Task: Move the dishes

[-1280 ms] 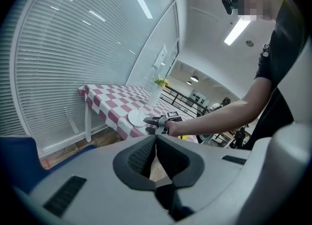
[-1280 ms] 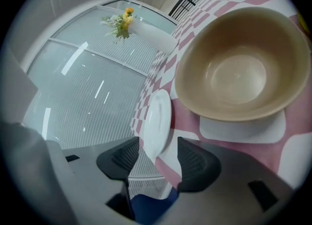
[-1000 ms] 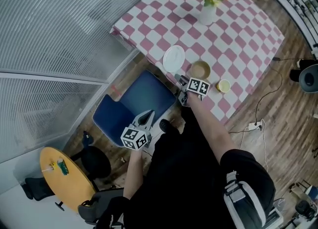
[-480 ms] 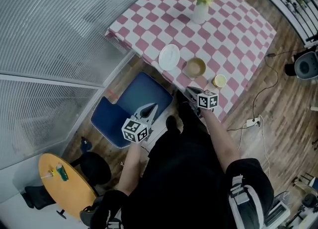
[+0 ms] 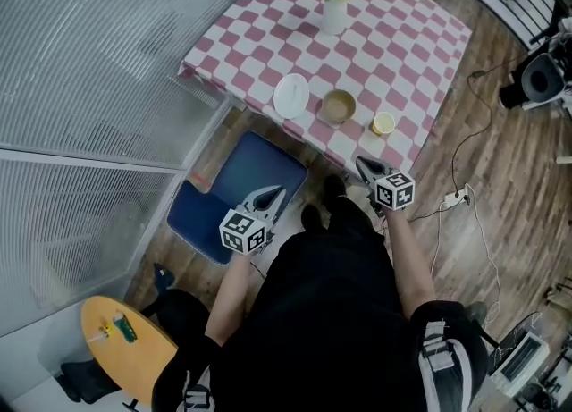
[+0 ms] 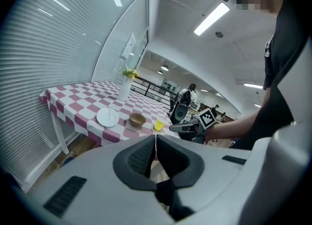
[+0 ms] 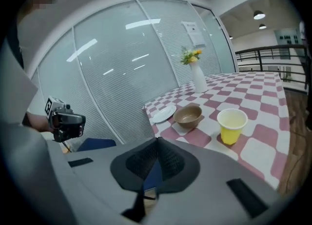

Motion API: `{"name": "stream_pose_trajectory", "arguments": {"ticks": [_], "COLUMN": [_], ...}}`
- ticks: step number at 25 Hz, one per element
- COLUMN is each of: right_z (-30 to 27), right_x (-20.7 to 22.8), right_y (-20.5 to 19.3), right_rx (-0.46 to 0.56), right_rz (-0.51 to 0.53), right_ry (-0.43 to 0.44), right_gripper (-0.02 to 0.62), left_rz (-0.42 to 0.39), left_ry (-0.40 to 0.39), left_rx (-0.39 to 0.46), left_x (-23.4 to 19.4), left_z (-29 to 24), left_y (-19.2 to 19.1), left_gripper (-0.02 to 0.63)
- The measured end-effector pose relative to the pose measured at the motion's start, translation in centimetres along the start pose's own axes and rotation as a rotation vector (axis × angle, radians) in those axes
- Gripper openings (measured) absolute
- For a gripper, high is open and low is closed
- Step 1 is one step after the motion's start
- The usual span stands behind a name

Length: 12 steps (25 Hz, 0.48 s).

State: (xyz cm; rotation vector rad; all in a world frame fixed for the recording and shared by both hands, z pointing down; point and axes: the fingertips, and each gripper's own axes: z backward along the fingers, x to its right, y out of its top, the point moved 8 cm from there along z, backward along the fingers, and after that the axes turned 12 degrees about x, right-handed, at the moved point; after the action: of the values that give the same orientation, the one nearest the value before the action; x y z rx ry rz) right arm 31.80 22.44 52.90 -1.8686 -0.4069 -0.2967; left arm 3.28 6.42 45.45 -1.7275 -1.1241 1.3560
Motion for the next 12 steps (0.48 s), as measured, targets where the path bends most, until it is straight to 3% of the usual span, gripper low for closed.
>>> {"name": "stream_pose_trajectory", "arguments": {"ticks": [6,12], "right_z": [2.7,4.7], "right_x": [-1.1,0.4], "right_y": [0.8,1.7], "right_rx": [-0.03,-0.035], "right_rz": [0.121,0.165], "right_ry": [0.019,0.022], "right_gripper": [0.015,0.015], "left_rz": [-0.03,-0.024], "left_ry": [-0.026,-0.04], "left_rx": [0.014,0.023], "left_x": [0.9,2.3], "left_z": [-1.0,-3.4], "left_y": [0.8,1.0], "left_gripper": [0.025,0.025]}}
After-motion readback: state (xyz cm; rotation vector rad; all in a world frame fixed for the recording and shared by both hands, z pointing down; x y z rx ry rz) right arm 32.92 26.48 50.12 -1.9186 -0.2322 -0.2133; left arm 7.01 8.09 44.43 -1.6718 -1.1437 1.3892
